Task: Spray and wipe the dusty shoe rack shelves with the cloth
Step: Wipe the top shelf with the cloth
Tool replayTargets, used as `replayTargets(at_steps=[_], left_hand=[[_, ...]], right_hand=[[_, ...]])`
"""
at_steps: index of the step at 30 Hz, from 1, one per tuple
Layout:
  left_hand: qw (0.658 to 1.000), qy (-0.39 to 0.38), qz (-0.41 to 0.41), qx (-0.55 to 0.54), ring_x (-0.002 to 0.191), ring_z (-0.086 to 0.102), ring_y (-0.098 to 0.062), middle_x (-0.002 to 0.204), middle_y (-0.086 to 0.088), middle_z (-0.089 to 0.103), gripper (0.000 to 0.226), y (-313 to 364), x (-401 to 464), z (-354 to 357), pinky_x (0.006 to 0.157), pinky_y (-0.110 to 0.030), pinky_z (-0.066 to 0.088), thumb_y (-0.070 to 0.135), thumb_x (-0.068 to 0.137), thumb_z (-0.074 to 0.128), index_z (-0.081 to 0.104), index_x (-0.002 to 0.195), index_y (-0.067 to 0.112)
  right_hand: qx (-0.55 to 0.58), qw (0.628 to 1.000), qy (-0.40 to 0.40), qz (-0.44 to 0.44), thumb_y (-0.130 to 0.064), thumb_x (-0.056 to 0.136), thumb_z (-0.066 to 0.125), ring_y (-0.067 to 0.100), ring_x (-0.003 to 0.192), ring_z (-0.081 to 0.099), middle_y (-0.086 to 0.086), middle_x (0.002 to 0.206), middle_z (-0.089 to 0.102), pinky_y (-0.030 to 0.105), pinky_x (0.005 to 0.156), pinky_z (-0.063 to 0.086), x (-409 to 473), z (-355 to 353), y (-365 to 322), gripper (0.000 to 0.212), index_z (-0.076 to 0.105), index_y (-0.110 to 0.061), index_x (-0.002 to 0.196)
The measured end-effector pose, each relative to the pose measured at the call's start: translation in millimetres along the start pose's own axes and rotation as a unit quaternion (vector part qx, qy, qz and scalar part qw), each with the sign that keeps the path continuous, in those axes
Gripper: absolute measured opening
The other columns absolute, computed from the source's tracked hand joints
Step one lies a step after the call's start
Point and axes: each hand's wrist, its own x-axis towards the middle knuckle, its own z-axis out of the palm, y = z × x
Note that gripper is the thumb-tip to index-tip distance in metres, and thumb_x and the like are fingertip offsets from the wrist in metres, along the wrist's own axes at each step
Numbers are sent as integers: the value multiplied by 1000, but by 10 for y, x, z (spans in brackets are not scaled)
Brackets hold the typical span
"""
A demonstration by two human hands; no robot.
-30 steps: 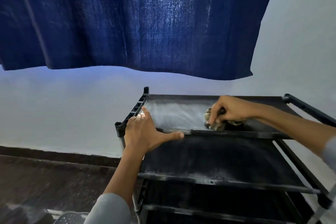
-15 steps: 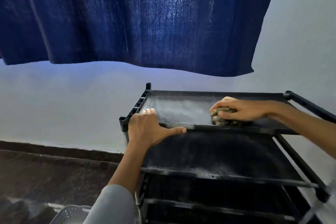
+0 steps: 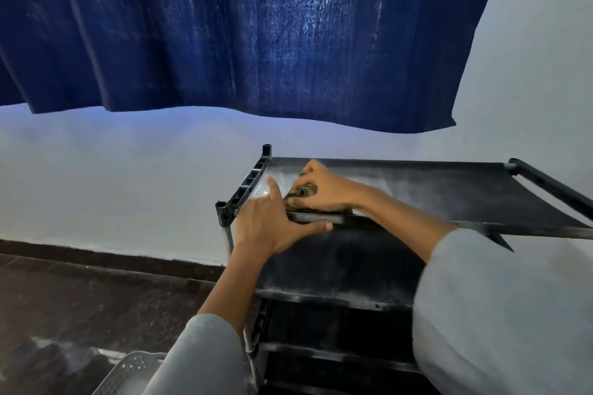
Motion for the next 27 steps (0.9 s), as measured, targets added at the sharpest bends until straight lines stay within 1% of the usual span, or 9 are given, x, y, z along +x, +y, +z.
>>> replayTargets(at_steps=[4,7,9,13,16,18,21,25,27], left_hand=[[1000,-20,-5,-4,97,65,-24,95,-3,70,148,16,9,-4,67,-31,41,101,45,41,2,155,9],[999,-32,-4,2,85,65,-21,80,1,66,149,0,12,-34,63,-31,45,101,44,38,1,155,9],[999,-31,-5,12,83,65,-20,78,1,66,149,6,8,-34,61,-31,44,102,44,37,3,155,9],[1000,1,-9,25,94,65,-22,89,-1,68,145,43,-28,-21,61,-28,37,100,48,39,8,155,7],[1000,9,-6,28,97,64,-23,99,-3,68,144,76,-45,-14,65,-28,40,99,50,39,7,155,7],[1000,4,-3,29,99,64,-24,104,-5,69,145,83,-30,13,70,-30,44,100,48,37,4,155,7],[999,-15,-8,28,105,63,-25,112,-7,69,146,45,3,28,78,-34,47,101,48,35,-1,156,8],[1000,-22,-15,16,99,65,-25,101,-5,70,149,49,-7,-7,69,-32,40,102,45,39,1,156,9],[1000,-15,-16,13,98,65,-25,104,-5,70,149,63,-18,-16,68,-31,39,101,45,40,2,156,8]], right_hand=[[-73,995,-59,-20,-44,93,52,9,94,42,-8,100,41,22,80,33,-340,-252,281,31,62,-24,115],[-112,988,-109,14,-46,93,50,5,88,44,-17,93,39,18,73,32,-691,-548,620,18,59,-33,102],[-124,985,-113,43,-47,91,52,3,86,46,-15,94,41,18,72,34,-937,-668,804,20,63,-34,102],[-85,995,-9,50,-42,85,64,4,86,50,-16,92,48,18,70,37,-1057,-565,839,23,69,-35,107],[-32,996,80,7,-41,81,70,3,82,50,-19,87,50,20,71,37,-722,-280,611,27,71,-33,106],[-7,995,92,-31,-37,81,72,4,84,49,-18,87,50,20,74,37,-366,-87,361,28,73,-26,106],[19,998,54,-31,-35,83,69,11,94,52,-11,93,52,28,81,42,20,67,49,24,73,-23,105],[-6,1000,-2,-15,-36,87,65,11,95,51,-14,93,52,27,83,42,-128,-110,132,26,71,-22,108],[-37,998,-49,8,-39,89,61,8,92,51,-18,90,51,24,79,40,-389,-313,282,23,70,-25,105]])
